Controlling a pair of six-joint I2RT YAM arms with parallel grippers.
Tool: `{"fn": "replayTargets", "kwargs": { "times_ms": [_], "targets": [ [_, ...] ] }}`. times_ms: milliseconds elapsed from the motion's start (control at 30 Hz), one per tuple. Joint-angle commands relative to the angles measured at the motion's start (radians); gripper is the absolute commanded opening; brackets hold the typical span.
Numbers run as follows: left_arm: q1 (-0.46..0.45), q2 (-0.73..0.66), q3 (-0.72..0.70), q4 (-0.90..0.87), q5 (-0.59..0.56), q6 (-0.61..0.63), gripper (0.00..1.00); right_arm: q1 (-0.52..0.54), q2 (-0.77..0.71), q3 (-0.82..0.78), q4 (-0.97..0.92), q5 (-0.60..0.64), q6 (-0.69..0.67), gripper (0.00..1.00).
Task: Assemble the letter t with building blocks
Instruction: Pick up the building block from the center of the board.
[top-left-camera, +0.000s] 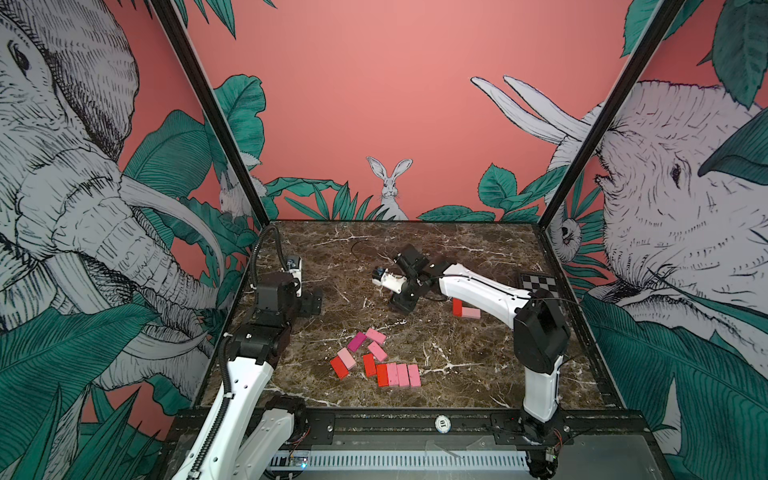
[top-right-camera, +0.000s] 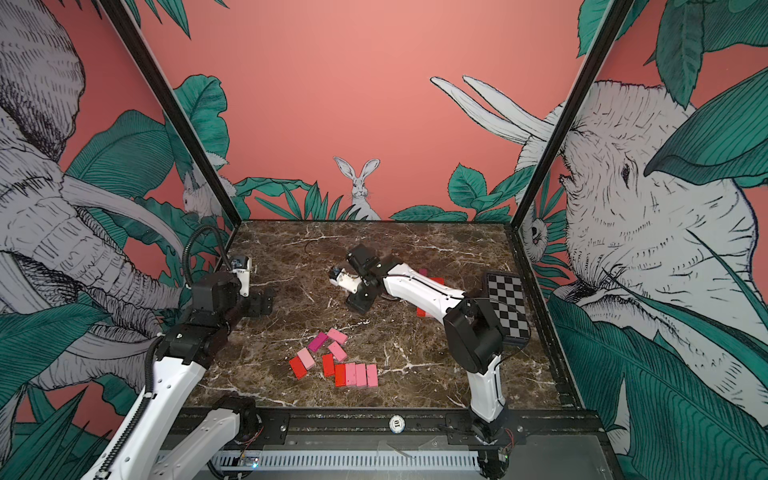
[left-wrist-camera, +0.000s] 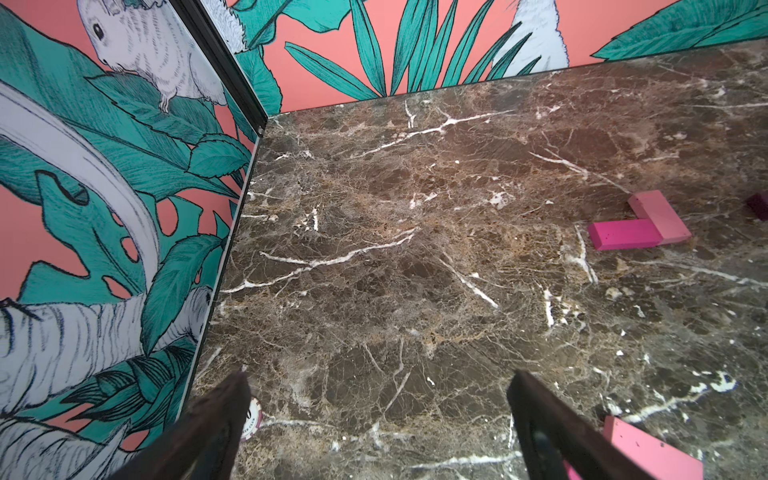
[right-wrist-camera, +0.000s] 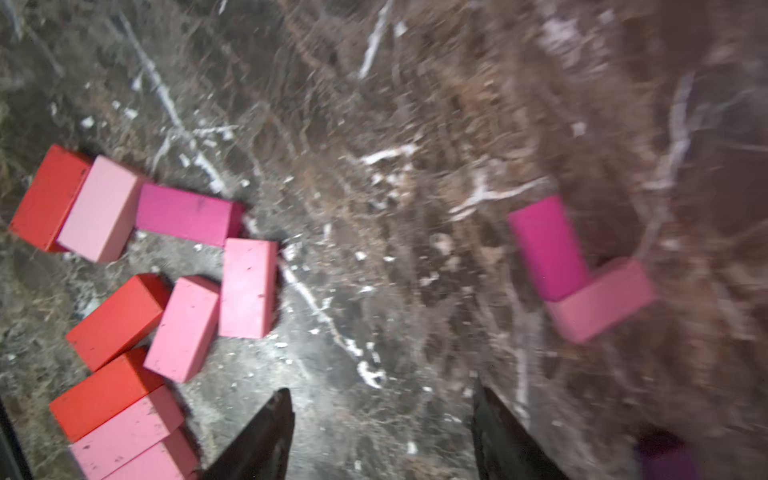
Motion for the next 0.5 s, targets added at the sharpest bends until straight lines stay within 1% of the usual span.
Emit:
{"fn": "replayTargets", "kwargs": {
  "times_ms": [0,100,133,233,467],
  "targets": [
    [0.01,-0.019,-0.007,0.005,-0.006,0.006,0.99,0.056,-0.002,-0.051,0.069,-0.035,0.148,0.59],
    [0.015,-0.029,-0.011,0.007,-0.005,0.001,0.99,0.092,0.028,-0.086,0.129,-0.012,0.232,0.57],
    [0.015,-0.031,-0.012,0.01,-0.004,0.0,0.99,0.101,0.04,-0.088,0.142,-0.012,0.253,0.55],
    [0.016,-0.035,-0.014,0.014,0.005,-0.002,0.99,0.125,0.061,-0.088,0.175,0.005,0.296,0.54],
    [0.019,-0.04,-0.013,0.011,0.017,-0.006,0.99,0.145,0.12,-0.059,0.189,0.05,0.332,0.54]
  ]
}}
